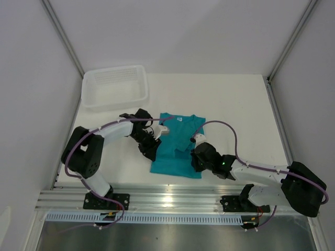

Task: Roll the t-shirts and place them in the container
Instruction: Roll the tshirt

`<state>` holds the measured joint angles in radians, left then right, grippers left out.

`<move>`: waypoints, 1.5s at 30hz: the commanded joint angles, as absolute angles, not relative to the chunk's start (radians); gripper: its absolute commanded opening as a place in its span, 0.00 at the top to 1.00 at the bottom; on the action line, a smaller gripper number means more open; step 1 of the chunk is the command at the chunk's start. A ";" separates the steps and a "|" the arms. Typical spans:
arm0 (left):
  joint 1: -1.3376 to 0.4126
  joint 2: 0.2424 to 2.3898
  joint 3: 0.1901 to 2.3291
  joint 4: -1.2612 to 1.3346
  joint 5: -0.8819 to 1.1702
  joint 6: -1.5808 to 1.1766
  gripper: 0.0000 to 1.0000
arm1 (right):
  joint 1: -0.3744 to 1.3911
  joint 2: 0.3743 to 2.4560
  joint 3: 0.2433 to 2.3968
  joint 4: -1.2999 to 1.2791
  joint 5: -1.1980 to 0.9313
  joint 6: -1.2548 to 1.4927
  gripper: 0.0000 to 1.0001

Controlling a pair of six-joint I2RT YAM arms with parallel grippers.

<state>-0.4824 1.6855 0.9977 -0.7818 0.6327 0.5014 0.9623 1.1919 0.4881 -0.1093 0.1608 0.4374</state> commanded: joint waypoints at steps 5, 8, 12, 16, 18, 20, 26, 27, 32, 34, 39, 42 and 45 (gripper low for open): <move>-0.419 1.546 1.074 -0.796 0.657 0.491 0.60 | 0.950 1.201 0.482 -0.064 0.204 0.465 0.97; -0.417 1.500 1.062 -0.760 0.595 0.469 0.62 | 0.950 1.193 0.482 -0.071 0.212 0.468 0.97; -0.468 1.473 1.034 -0.750 0.620 0.466 0.68 | 0.950 1.175 0.483 -0.083 0.229 0.474 0.97; -0.551 1.508 0.997 -0.741 0.615 0.486 0.75 | 0.945 1.146 0.476 -0.092 0.242 0.486 0.97; -0.581 1.538 1.005 -0.745 0.633 0.494 0.76 | 0.943 1.144 0.471 -0.092 0.238 0.492 0.97; -0.597 1.561 1.017 -0.749 0.634 0.500 0.76 | 0.943 1.146 0.469 -0.097 0.236 0.498 0.97; -0.588 1.657 1.054 -0.747 0.621 0.499 0.77 | 0.942 1.137 0.456 -0.101 0.244 0.509 0.97; -0.584 1.678 1.060 -0.744 0.618 0.494 0.77 | 0.940 1.134 0.454 -0.106 0.248 0.509 0.97; -0.548 1.733 1.068 -0.738 0.604 0.477 0.78 | 0.931 1.123 0.449 -0.135 0.262 0.500 0.97; -0.542 1.740 1.063 -0.735 0.606 0.476 0.78 | 0.917 1.112 0.451 -0.147 0.262 0.492 0.97; -0.537 1.749 1.049 -0.732 0.612 0.471 0.79 | 0.902 1.074 0.489 -0.208 0.284 0.463 0.96; -0.534 1.746 1.040 -0.730 0.629 0.471 0.79 | 0.902 1.052 0.535 -0.291 0.293 0.466 0.96; -0.534 1.743 1.035 -0.727 0.635 0.469 0.78 | 0.934 1.037 0.552 -0.276 0.270 0.509 0.96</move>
<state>-0.5407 1.7412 1.0340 -0.7425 0.6071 0.4782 0.9100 1.0664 0.4961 -0.2592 0.2550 0.4786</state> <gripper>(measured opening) 0.218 0.037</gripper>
